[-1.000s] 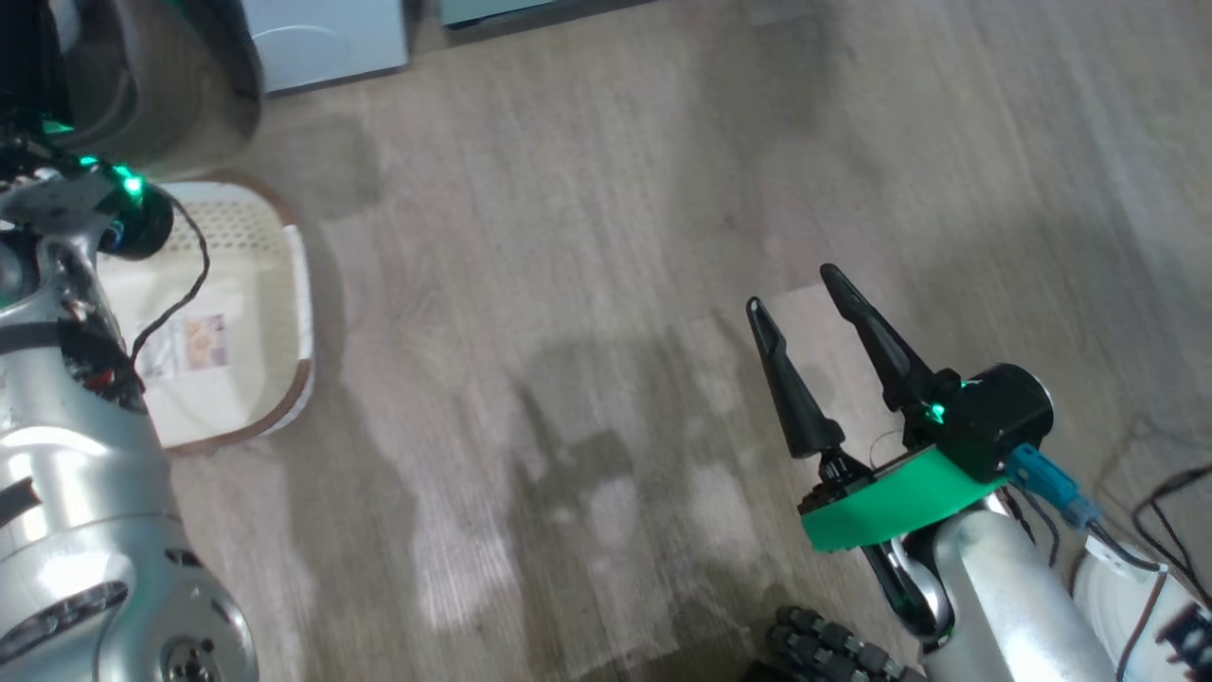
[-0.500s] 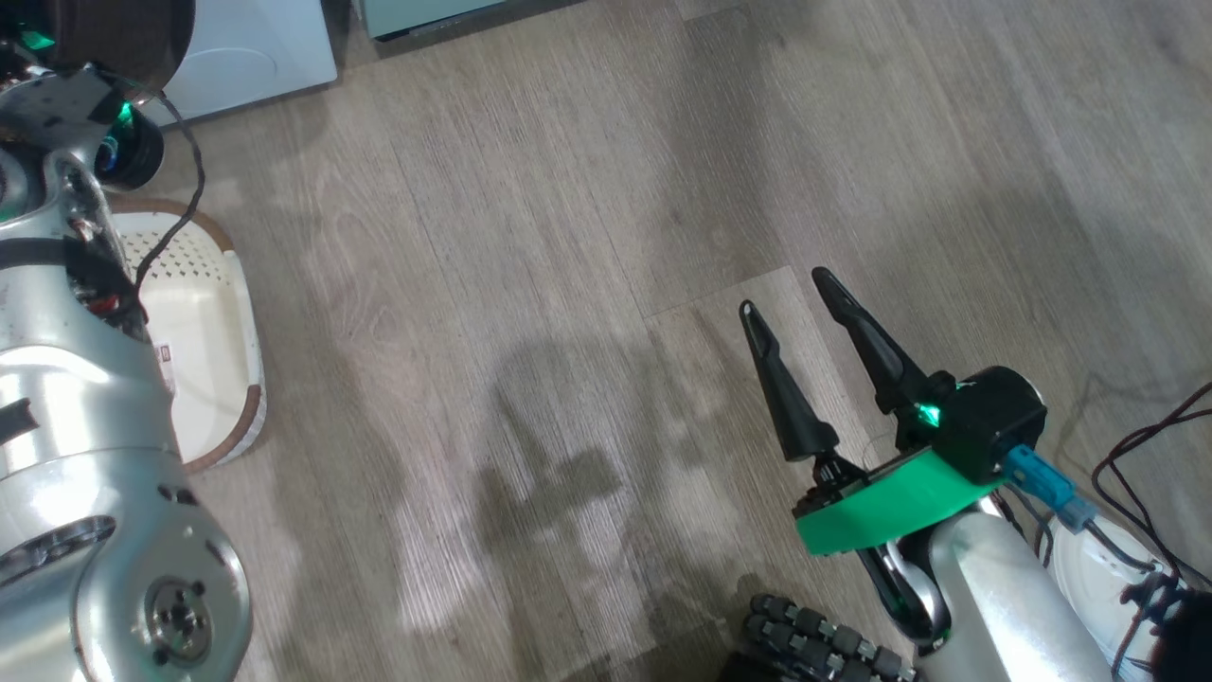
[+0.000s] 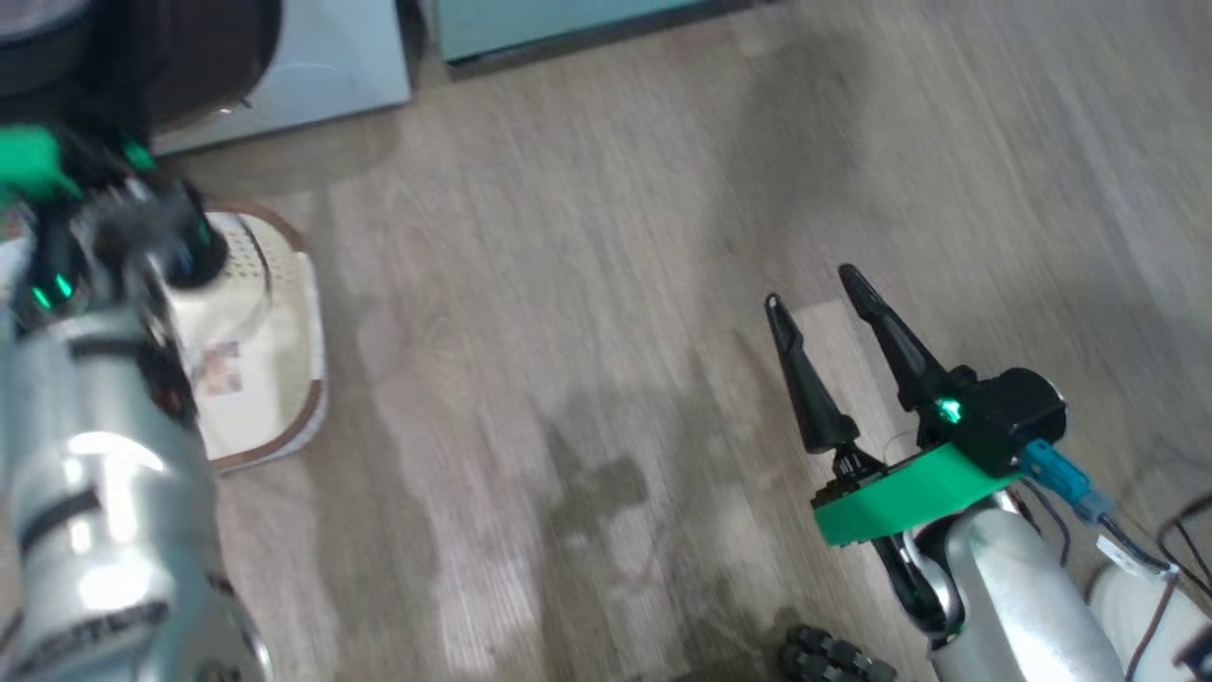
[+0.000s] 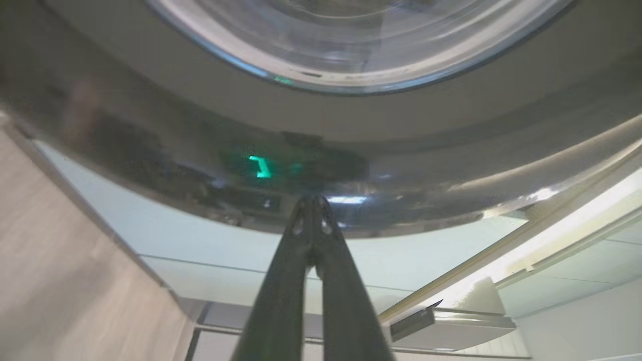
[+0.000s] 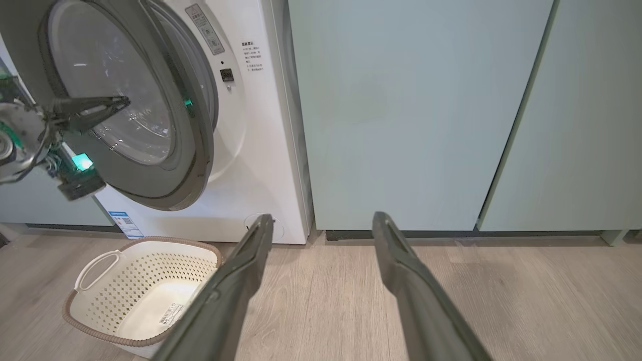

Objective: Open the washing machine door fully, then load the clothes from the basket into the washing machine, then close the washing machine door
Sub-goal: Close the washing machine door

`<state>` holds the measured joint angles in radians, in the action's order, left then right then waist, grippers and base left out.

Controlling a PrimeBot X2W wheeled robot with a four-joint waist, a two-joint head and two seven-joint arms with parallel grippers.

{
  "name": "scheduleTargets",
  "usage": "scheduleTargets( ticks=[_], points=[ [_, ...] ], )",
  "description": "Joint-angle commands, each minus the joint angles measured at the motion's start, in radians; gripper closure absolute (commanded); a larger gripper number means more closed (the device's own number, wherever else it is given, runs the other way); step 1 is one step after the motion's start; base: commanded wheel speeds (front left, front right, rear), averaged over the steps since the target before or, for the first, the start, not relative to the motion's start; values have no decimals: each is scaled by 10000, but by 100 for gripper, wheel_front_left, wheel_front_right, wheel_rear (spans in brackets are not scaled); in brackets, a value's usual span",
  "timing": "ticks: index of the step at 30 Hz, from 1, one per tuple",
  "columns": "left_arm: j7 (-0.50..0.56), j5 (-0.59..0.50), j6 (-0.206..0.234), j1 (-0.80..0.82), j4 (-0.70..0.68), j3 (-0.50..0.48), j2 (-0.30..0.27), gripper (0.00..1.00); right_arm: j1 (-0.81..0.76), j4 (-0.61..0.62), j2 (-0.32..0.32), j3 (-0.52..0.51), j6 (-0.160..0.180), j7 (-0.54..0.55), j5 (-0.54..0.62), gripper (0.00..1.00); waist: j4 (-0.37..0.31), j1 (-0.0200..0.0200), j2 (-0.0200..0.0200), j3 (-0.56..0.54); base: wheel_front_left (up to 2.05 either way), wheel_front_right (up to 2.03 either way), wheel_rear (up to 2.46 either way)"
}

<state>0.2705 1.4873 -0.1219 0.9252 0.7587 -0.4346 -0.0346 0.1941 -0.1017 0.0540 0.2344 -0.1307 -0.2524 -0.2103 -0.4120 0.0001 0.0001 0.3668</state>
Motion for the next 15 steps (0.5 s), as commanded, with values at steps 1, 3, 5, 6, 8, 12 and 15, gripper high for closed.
scheduleTargets(
  ticks=[1, 3, 5, 6, 8, 12, 15],
  points=[
    [354, -22, -87, -695, -470, 227, -204, 100, 7, 215, -38, 30, 0, -94, 134, 0, 522, -1, -1, -514, 0, 0, 0],
    [665, -93, -87, -1349, -799, 618, -187, 100, -13, 154, -38, -109, 0, -94, 211, 0, 812, -1, -1, -774, 0, 0, 0],
    [1061, -185, -88, -2040, -1326, 1143, -176, 100, -32, 133, -38, -235, 0, -94, 290, 0, 1124, -1, -1, -1005, 0, 0, 0],
    [1327, -213, -88, -2441, -1689, 1457, -171, 100, -44, 131, -38, -286, 0, -94, 302, 0, 1271, -1, -1, -1141, 0, 0, 0],
    [1566, -277, -88, -2884, -2065, 1795, -169, 100, -67, 124, -38, -351, 0, -94, 329, 0, 1430, -1, -1, -1281, 0, 0, 0],
    [1933, -1100, -88, -4603, -3574, 3320, -292, 100, -242, 73, -38, -645, 0, -94, 479, 0, 2159, -1, -1, -1766, 0, 0, 0],
    [1620, -2071, -88, -5670, -4512, 4654, -837, 100, -365, -1, -38, -862, 0, -94, 640, 0, 2725, -1, -1, -2064, 0, 0, 0]
  ],
)
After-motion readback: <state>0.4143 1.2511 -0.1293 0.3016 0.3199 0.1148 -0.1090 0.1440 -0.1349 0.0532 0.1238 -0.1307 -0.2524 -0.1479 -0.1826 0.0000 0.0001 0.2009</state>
